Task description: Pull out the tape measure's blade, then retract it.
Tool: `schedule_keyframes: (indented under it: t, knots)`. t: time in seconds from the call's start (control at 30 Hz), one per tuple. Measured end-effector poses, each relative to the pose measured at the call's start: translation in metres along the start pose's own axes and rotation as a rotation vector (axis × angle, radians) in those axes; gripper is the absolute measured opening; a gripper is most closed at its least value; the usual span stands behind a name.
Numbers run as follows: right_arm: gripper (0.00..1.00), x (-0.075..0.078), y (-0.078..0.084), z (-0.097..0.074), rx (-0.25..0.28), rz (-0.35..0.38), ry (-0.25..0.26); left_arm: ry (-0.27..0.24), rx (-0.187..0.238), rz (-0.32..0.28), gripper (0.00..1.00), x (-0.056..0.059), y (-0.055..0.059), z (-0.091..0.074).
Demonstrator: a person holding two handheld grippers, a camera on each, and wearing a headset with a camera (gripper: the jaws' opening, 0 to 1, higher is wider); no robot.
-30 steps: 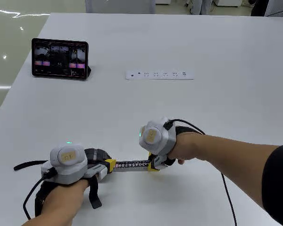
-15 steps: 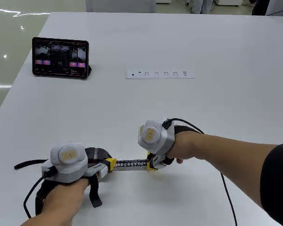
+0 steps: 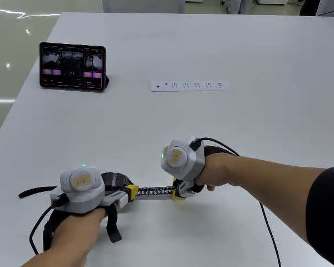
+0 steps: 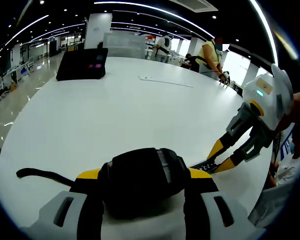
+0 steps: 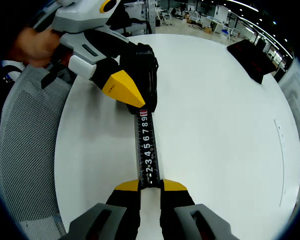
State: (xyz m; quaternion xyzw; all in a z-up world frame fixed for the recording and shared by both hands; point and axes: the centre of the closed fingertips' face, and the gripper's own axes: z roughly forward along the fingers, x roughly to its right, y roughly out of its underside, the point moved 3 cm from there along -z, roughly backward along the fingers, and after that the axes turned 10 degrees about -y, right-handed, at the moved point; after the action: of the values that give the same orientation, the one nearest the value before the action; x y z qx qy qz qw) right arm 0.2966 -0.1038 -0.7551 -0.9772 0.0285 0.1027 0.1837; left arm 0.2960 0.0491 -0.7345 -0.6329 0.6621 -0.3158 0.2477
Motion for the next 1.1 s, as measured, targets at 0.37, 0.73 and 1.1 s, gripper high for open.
schedule_keyframes:
  t: [0.37, 0.73, 1.1]
  knots:
    - [0.1, -0.001, -0.004, 0.002, 0.008, 0.002, 0.001, 0.008, -0.004, -0.006, 0.61, -0.001, 0.0, 0.001]
    - [0.1, -0.001, -0.011, 0.005, 0.008, -0.001, -0.009, 0.014, -0.004, -0.018, 0.61, -0.001, 0.0, 0.0]
    - [0.1, 0.0, -0.019, 0.008, 0.025, 0.001, -0.007, 0.017, -0.006, -0.027, 0.61, -0.002, 0.0, 0.0]
